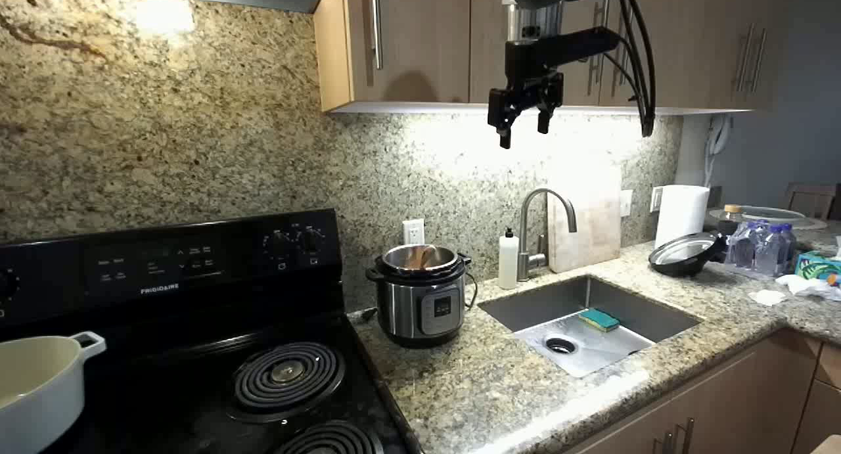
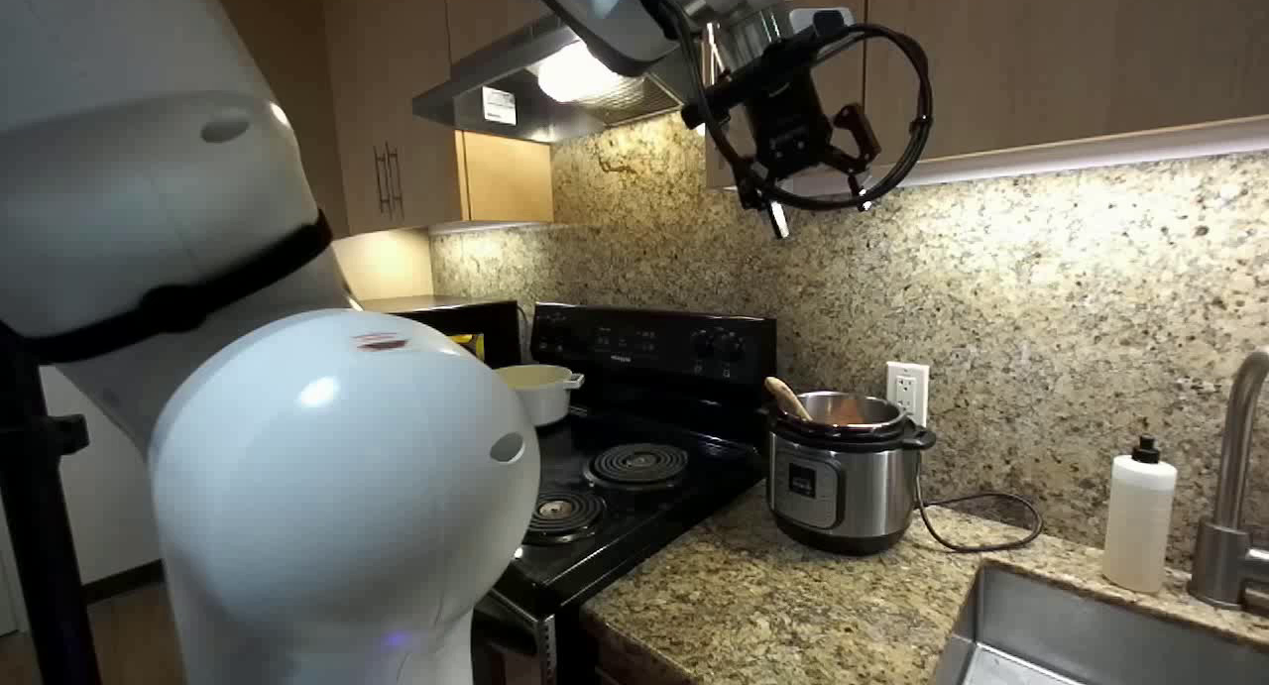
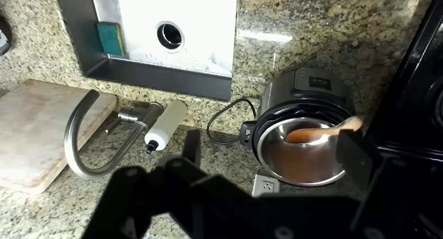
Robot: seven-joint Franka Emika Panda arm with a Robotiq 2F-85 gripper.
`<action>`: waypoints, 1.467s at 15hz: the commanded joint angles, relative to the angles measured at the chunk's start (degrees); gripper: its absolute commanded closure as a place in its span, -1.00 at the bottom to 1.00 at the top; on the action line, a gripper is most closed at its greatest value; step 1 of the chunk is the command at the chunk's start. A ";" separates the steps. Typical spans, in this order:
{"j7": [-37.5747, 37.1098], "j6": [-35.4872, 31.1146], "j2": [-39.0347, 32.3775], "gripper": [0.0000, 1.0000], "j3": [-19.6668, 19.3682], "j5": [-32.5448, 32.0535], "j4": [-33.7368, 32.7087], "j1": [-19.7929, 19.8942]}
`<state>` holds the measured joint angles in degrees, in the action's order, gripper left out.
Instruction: Remove the cooking stick from the rice cooker and put it on the counter
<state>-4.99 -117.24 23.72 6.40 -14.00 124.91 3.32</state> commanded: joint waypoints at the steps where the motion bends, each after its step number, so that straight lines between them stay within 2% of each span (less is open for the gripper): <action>1: -0.34 0.25 -0.10 -1.00 -0.84 -0.43 -0.17 -1.05; 10: -0.34 0.25 -0.10 -1.00 -0.84 -0.43 -0.17 -1.05; 11: -0.53 0.05 0.22 -1.00 -0.47 -1.99 0.63 -0.77; 13: -2.39 -2.78 0.10 -1.00 0.41 -5.69 3.16 -0.13; 15: -1.12 -3.71 0.30 -1.00 -0.22 -5.67 4.44 -1.08; 16: -2.80 -5.19 0.12 -1.00 -0.11 -5.86 5.25 -0.85; 22: -9.17 -10.23 -2.28 -1.00 -0.32 0.55 8.16 -2.17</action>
<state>-11.34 -124.26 22.16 6.45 -16.85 131.97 2.50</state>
